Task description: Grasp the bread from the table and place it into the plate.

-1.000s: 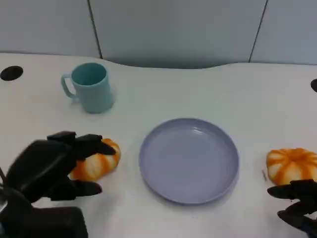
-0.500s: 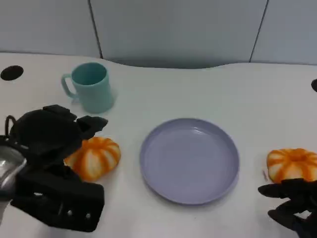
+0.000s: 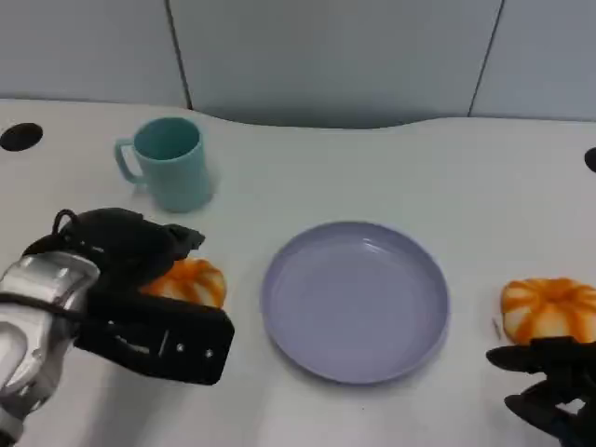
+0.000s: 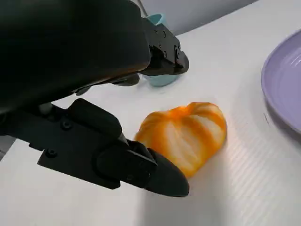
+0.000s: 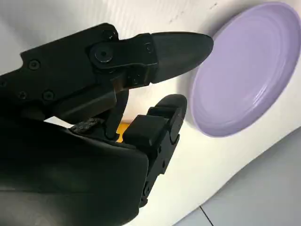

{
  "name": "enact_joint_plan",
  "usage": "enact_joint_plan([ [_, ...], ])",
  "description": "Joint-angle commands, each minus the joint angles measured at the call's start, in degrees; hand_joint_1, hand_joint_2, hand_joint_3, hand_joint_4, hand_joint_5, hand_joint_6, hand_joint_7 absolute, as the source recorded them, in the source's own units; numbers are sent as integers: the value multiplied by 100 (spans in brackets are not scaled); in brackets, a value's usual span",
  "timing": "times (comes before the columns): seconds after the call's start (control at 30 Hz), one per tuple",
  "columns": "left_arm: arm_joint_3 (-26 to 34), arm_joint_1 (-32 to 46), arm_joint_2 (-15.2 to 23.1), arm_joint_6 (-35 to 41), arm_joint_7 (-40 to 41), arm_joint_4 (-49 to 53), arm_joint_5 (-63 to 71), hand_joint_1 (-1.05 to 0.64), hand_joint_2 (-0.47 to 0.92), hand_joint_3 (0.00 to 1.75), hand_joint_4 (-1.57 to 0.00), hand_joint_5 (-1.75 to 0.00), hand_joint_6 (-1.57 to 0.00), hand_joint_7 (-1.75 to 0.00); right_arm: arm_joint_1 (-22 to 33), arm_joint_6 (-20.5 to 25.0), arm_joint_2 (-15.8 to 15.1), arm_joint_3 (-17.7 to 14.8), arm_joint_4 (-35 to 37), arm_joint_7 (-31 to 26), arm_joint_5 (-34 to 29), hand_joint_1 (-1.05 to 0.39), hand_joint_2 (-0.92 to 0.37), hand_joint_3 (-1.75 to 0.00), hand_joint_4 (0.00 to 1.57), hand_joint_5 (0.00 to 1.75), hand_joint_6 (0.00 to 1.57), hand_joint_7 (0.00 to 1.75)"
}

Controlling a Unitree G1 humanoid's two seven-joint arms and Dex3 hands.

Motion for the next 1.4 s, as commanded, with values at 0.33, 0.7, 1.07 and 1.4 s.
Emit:
enact_joint_plan([
  [0.33,-488,-676,-403,135,433,1601,-170,-57,70,0,-8,-14,-22,-1,104,-18,-76,-116,-170,12,43,-26,-92,-34,61,62,76,0],
  [0.7,-991,-1509,-795,265,648,3192,-166,-54,71,0,-6,-10,-23,-1,112,-220,-68,-200,-94,-57,94,-26,-92,-34,63,64,78,1],
  [1.07,-1297,-2040,-1209,-49,1635,4842,-302,-60,74,0,-13,-9,-28,-1,168,-349,-33,-281,-139,-122,75,-26,-92,-36,63,65,79,1],
  [1.4,-1391,-2186,-1291,-270,1968,5380,-496,-55,77,0,-19,-6,-31,-1,172,-601,-35,-349,-67,-156,186,-24,-92,-36,63,63,78,0],
])
